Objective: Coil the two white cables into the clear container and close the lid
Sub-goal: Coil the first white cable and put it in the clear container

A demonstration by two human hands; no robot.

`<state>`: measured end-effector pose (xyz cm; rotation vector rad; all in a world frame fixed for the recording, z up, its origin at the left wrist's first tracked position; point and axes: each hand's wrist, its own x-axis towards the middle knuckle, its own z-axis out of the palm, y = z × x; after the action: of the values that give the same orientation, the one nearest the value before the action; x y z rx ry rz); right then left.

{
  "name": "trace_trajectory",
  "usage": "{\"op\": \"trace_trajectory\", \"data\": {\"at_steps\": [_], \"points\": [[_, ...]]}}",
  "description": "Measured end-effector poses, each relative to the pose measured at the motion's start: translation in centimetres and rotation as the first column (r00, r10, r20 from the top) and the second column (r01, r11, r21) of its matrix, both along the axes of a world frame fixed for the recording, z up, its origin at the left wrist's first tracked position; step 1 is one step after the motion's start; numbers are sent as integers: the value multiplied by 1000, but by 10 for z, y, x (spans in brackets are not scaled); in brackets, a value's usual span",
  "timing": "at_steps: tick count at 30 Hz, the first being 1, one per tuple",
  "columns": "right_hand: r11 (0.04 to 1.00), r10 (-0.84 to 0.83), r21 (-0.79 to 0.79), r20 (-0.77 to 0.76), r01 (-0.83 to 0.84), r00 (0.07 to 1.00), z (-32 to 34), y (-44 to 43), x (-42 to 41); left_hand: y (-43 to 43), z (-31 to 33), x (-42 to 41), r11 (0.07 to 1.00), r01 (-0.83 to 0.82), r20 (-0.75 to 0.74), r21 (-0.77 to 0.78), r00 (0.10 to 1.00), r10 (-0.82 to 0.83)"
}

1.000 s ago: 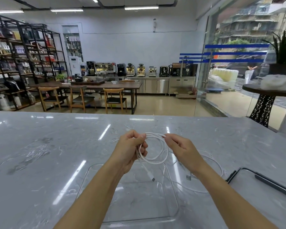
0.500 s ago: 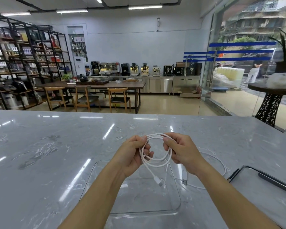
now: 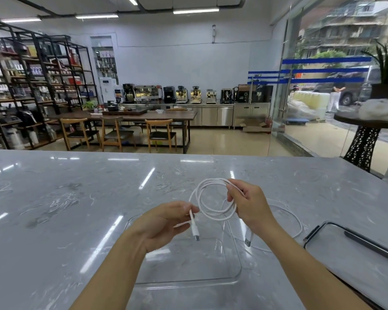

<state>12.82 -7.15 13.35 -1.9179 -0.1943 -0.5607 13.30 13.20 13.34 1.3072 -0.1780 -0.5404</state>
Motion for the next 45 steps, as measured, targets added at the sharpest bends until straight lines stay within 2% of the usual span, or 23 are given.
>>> {"op": "trace_trajectory", "data": {"at_steps": [3,5,7,9,13,15,19,23,25,27,28,30,33,35,36,37,38,40,42,45], "points": [[999,29,-33,5,-29,1000,-2,5,-2,-13,-11,-8,938,-17,-104,-347,994,-20],[999,39,-37,13,-38,999,-2,9,-4,-23,-15,-11,885,-109,-119,-453,991,60],[999,50,-19,18,-50,999,-1,11,-6,-31,-13,-14,887,-209,-66,-411,978,200],[995,91,31,16,-92,996,-1,14,-9,-36,-10,-17,906,-294,59,-305,944,326],[994,105,5,48,-105,993,-3,17,-13,-43,-5,-24,857,-508,290,-91,810,510],[994,103,-45,83,-100,991,-5,17,-16,-44,-6,-24,815,-579,355,-39,754,553],[977,151,-182,205,-114,967,-12,20,-21,-43,-9,-25,688,-714,603,131,608,516],[944,206,-320,381,-81,901,-18,25,-22,-40,-15,-23,620,-766,644,170,563,518],[925,247,-372,445,-74,861,-20,23,-23,-35,-19,-22,638,-738,594,220,620,512],[877,290,-481,491,-22,822,-22,21,-22,-31,-21,-21,741,-633,425,225,748,509],[853,306,-521,507,5,806,-24,20,-21,-31,-21,-21,810,-556,312,188,815,488],[851,326,-525,528,-1,784,-26,19,-22,-28,-18,-20,903,-428,98,18,900,425],[860,355,-510,565,-23,745,-23,16,-25,-15,-14,-17,889,-331,-177,-316,941,287],[813,381,-581,567,27,731,-24,13,-26,-3,-14,-16,807,-314,-345,-500,927,147],[773,399,-632,563,65,724,-25,12,-25,1,-13,-17,779,-315,-392,-542,915,97],[731,415,-674,562,105,716,-28,11,-25,3,-12,-18,794,-304,-406,-526,910,79],[697,427,-703,564,140,707,-31,10,-25,4,-12,-19,847,-274,-379,-455,920,93],[664,428,-723,578,192,695,-37,10,-28,2,-14,-18,948,-217,-267,-234,951,152],[658,418,-719,596,224,686,-42,9,-31,-1,-17,-16,974,-205,-195,-101,964,183],[655,343,-686,643,316,685,-50,9,-31,-4,-22,-15,953,-291,-180,-81,945,273]]}}
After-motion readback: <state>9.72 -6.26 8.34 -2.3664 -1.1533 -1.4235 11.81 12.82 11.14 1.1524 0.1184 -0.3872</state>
